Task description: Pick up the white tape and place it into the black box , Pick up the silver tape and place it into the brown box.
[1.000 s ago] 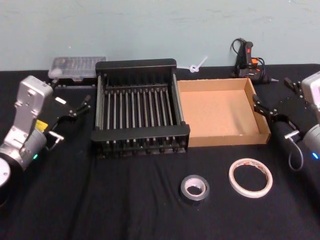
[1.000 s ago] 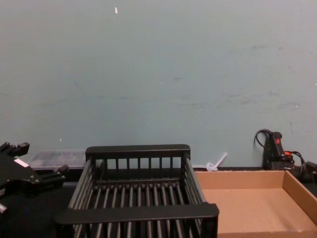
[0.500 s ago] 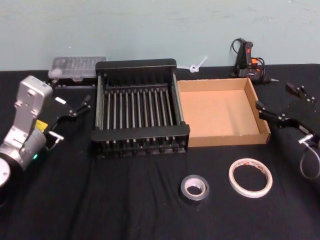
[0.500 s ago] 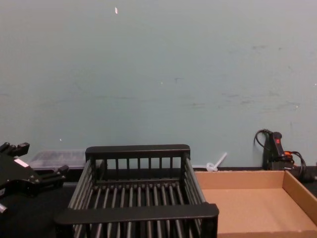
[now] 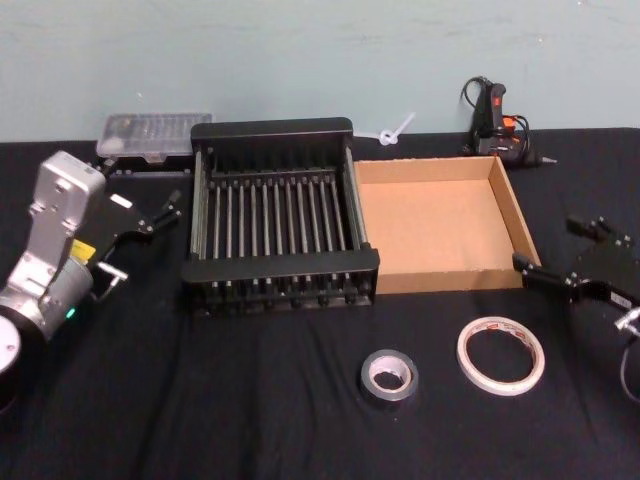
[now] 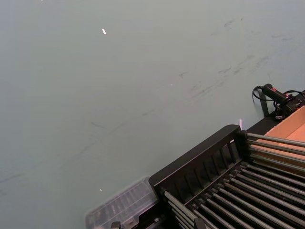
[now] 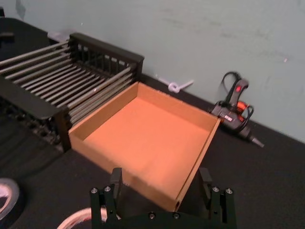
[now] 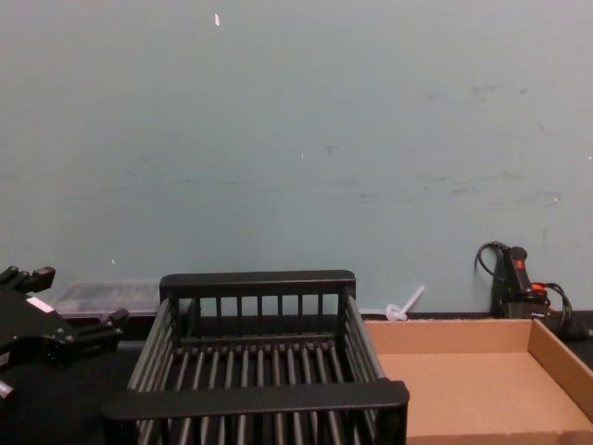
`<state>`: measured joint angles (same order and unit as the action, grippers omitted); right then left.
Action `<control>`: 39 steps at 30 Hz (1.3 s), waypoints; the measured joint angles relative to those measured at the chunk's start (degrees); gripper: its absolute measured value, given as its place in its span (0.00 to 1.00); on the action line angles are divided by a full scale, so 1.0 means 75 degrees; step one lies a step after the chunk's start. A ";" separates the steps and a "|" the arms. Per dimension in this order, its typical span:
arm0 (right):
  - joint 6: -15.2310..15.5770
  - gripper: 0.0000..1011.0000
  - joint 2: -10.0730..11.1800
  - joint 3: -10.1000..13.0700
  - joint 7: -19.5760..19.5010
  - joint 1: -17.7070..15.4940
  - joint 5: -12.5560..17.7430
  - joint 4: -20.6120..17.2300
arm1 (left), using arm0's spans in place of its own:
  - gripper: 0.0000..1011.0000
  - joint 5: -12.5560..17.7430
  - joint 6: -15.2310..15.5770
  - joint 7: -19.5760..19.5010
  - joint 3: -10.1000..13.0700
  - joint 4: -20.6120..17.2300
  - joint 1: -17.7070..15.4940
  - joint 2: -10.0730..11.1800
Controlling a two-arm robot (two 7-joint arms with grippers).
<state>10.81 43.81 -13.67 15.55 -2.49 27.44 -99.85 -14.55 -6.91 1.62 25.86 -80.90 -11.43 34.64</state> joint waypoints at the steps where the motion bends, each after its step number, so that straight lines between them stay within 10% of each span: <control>1: 0.0040 0.99 0.0007 0.0015 0.0029 -0.0030 0.0015 -0.0011 | 0.99 0.0000 0.0000 0.0000 0.0000 0.0000 0.0000 0.0000; 39: 0.1383 0.99 -0.0473 -0.0142 0.0784 -0.0116 -0.0225 0.0556 | 0.99 0.0000 0.0000 0.0000 0.0000 0.0000 0.0000 0.0000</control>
<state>21.18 40.26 -14.73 21.43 -3.37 25.76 -95.68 -14.55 -6.91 1.62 25.86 -80.90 -11.43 34.65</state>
